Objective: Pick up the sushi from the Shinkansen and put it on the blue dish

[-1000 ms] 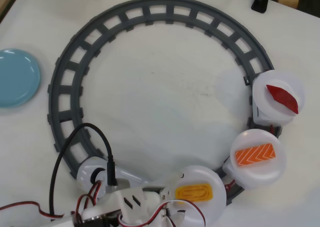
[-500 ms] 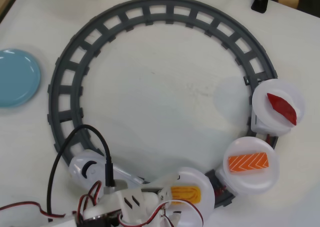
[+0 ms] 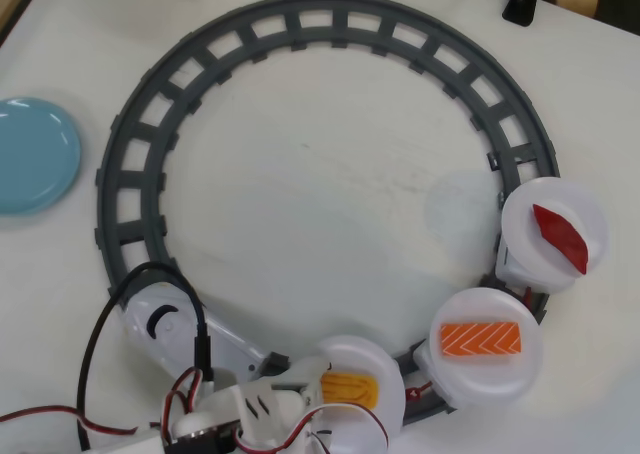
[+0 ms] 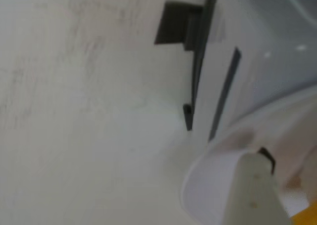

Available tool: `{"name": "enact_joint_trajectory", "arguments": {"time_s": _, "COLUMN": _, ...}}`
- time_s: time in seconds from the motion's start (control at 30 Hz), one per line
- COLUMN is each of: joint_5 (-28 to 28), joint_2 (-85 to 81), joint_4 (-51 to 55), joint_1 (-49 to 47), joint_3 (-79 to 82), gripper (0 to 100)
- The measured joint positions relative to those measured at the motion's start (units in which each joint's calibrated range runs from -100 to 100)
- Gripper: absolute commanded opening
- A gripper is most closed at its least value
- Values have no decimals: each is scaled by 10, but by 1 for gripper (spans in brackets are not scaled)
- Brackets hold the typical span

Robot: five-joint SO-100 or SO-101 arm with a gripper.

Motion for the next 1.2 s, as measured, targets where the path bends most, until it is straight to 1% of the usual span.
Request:
{"name": "enact_joint_trajectory", "arguments": {"time_s": 0.1, "joint_5": 2, "joint_2": 0, "joint_4": -3, "joint_1": 0, "joint_3": 3, "gripper": 26}}
{"name": "enact_joint_trajectory", "arguments": {"time_s": 0.27, "joint_5": -4, "joint_2": 0, "joint_4": -55, "joint_1": -6, "joint_3": 27, "gripper": 26}}
{"name": "enact_joint_trajectory", "arguments": {"time_s": 0.37, "joint_5": -5, "joint_2": -1, "joint_4": -69, "joint_1": -22, "joint_3": 46, "gripper": 26}}
{"name": "enact_joint_trajectory", "arguments": {"time_s": 0.5, "joint_5": -22, "joint_2": -3, "joint_4": -78, "joint_1": -53, "joint_3": 53, "gripper": 25}}
{"name": "enact_joint_trajectory", "arguments": {"time_s": 0.57, "joint_5": -32, "joint_2": -3, "joint_4": -78, "joint_1": -70, "joint_3": 54, "gripper": 17}}
{"name": "enact_joint_trajectory", "arguments": {"time_s": 0.63, "joint_5": -41, "joint_2": -3, "joint_4": -78, "joint_1": -91, "joint_3": 55, "gripper": 4}}
{"name": "enact_joint_trajectory", "arguments": {"time_s": 0.67, "joint_5": -45, "joint_2": -4, "joint_4": -78, "joint_1": -101, "joint_3": 55, "gripper": 1}}
{"name": "enact_joint_trajectory", "arguments": {"time_s": 0.7, "joint_5": -48, "joint_2": -4, "joint_4": -78, "joint_1": -110, "joint_3": 55, "gripper": 3}}
{"name": "enact_joint_trajectory", "arguments": {"time_s": 0.93, "joint_5": -52, "joint_2": -4, "joint_4": -78, "joint_1": -136, "joint_3": 54, "gripper": 3}}
{"name": "enact_joint_trajectory", "arguments": {"time_s": 1.1, "joint_5": -68, "joint_2": -22, "joint_4": -68, "joint_1": -144, "joint_3": 49, "gripper": 3}}
{"name": "enact_joint_trajectory", "arguments": {"time_s": 1.2, "joint_5": -72, "joint_2": -46, "joint_4": -39, "joint_1": -167, "joint_3": 27, "gripper": 3}}
